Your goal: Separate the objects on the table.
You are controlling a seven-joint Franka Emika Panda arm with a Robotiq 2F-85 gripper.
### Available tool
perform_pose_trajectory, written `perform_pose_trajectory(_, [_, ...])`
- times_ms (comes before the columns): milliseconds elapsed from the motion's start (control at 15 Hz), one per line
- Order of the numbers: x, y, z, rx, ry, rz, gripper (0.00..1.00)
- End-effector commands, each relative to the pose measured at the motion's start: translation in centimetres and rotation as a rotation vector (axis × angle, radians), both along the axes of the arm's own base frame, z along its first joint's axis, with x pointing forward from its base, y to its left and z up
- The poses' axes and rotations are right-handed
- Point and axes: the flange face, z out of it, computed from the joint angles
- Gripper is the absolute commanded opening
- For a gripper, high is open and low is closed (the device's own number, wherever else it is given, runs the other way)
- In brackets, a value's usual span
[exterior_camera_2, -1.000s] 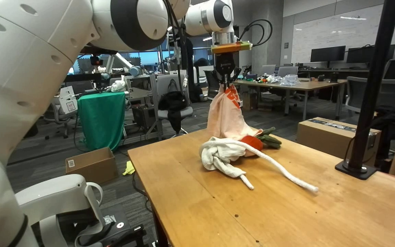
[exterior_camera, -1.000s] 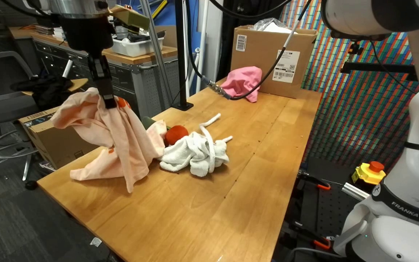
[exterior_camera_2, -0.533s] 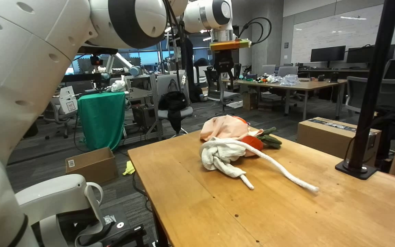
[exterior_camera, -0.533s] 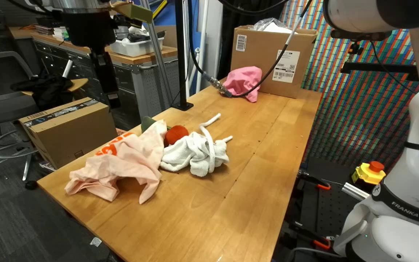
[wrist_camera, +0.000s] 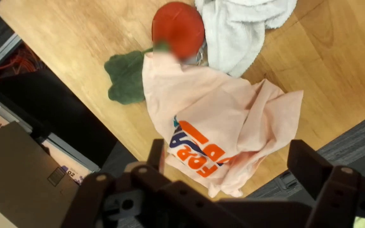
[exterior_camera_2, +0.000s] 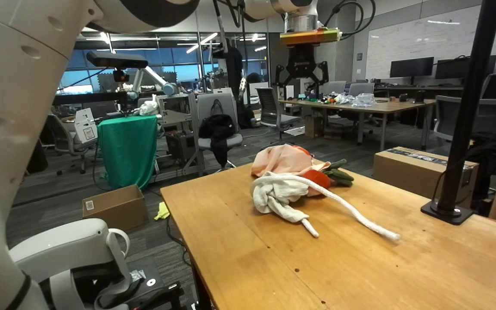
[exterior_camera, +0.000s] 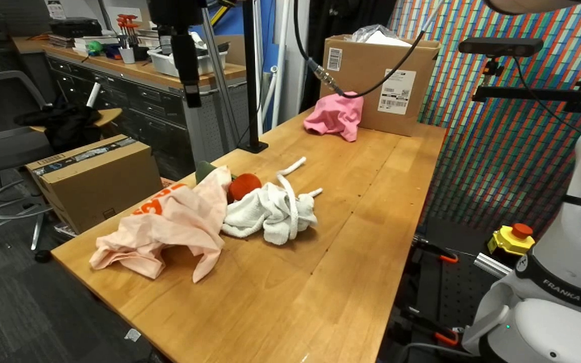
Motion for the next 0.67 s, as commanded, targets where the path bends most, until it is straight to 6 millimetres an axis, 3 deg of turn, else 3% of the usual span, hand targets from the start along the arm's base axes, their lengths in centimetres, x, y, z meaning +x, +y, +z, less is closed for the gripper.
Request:
perform_pose_trajectory(0, [-1.9,-4.5,-0.5,0.037,0.032,-0.098,1.0])
perform_pose_trajectory(200, [-2.8,-7.5,-2.9,0.044,0.054,-0.147,1.0])
perform_pose_trajectory(600, [-5.4,-9.7,-8.9,0.06,0.073,-0.19,1.0])
